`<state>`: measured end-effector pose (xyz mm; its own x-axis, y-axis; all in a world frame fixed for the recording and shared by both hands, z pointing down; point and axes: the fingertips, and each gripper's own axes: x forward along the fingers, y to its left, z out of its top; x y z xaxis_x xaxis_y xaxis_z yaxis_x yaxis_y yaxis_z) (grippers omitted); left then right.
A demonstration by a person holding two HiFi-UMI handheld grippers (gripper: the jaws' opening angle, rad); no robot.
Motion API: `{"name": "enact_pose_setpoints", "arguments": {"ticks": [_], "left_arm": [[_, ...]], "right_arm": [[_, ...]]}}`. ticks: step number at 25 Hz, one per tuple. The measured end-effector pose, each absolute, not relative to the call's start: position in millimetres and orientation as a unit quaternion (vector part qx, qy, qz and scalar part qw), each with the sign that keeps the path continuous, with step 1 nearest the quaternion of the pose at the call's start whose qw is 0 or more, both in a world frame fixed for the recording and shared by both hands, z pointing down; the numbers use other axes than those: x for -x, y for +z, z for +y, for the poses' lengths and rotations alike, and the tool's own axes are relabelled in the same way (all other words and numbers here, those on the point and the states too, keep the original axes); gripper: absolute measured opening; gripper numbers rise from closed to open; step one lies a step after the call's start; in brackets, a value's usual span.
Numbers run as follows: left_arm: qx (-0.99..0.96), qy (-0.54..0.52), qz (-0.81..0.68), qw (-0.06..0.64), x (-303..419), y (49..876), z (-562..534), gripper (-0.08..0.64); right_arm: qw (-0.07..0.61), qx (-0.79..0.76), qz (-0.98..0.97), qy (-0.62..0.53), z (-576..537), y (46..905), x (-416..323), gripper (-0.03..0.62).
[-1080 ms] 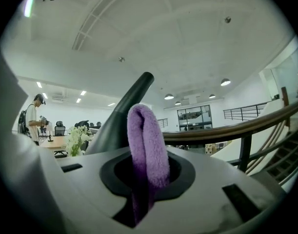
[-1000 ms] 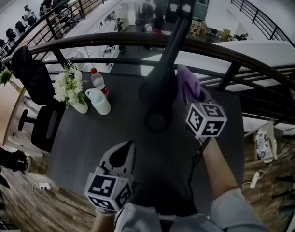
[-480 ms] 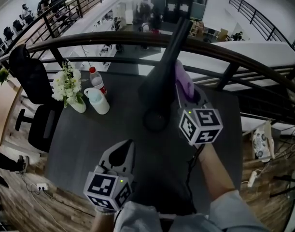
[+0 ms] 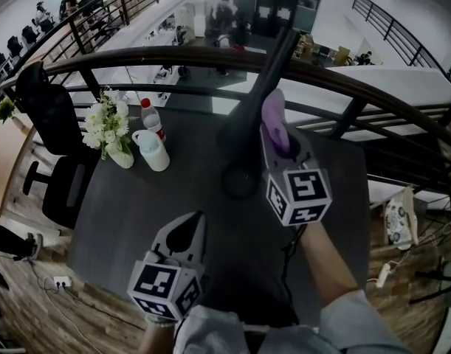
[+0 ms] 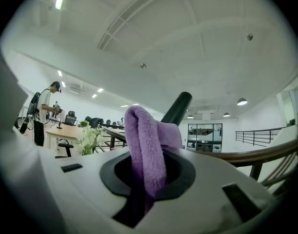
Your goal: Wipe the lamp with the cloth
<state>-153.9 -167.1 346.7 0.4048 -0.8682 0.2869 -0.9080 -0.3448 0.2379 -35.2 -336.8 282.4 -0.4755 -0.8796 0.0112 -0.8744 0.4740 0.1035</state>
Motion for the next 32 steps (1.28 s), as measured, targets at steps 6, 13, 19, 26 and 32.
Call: {"name": "enact_pose_setpoints", "arguments": {"ticks": [6, 13, 19, 26, 32], "left_arm": [[-0.817, 0.054, -0.544, 0.183, 155, 344, -165, 0.012], [-0.818, 0.052, -0.544, 0.178, 158, 344, -164, 0.012], [-0.82, 0.054, -0.542, 0.174, 161, 347, -164, 0.012], [-0.821, 0.053, -0.539, 0.18, 160, 345, -166, 0.012], [-0.824, 0.055, -0.532, 0.184, 158, 344, -165, 0.012]], "right_arm": [[0.042, -0.497, -0.864, -0.061, -328, 282, 50, 0.051], [0.064, -0.465, -0.88, -0.072, -311, 297, 78, 0.051], [0.062, -0.461, -0.882, -0.073, -307, 302, 84, 0.051], [0.047, -0.487, -0.867, -0.096, -327, 276, 65, 0.051], [0.035, -0.522, -0.844, -0.121, -352, 244, 40, 0.051]]}}
